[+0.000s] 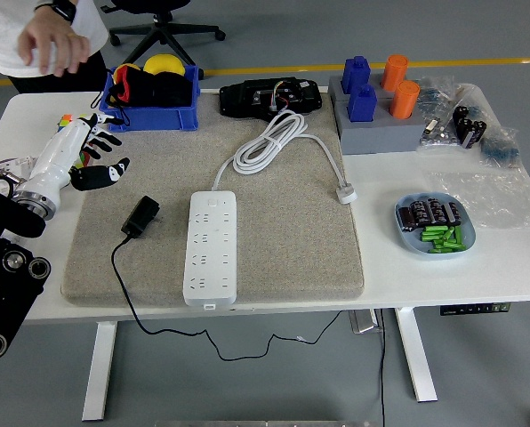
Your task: Pull the plug out,throw it away,press the button
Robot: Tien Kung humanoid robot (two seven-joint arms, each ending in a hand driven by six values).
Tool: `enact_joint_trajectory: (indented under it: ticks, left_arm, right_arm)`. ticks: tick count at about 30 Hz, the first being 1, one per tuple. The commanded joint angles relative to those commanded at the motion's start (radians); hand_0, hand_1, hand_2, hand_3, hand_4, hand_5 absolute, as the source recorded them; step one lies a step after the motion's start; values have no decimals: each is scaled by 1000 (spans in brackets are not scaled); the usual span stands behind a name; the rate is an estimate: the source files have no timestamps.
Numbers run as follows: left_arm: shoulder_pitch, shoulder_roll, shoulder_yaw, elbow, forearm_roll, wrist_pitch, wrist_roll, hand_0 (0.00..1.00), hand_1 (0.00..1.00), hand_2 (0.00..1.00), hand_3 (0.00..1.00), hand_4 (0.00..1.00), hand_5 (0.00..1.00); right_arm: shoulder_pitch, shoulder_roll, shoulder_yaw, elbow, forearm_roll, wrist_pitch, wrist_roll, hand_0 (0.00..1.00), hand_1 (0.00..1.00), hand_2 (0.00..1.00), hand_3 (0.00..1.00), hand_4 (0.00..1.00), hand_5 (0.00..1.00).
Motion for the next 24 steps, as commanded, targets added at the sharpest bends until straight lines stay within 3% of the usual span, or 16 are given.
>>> enact_joint_trajectory:
  ticks: [8, 24]
  left_arm:
    - [56, -1, -61, -5, -9, 5, 3, 854, 849, 817, 845, 774, 195]
    - [72, 0, -108, -21, -6, 3, 13, 845, 822, 797, 845, 749, 145]
  right_arm:
    - [1, -1, 1, 0, 0, -2, 0, 703, 676, 660, 617, 717, 491]
    - [7, -2, -4, 0, 2, -3, 0, 704, 677, 660, 618, 716, 491]
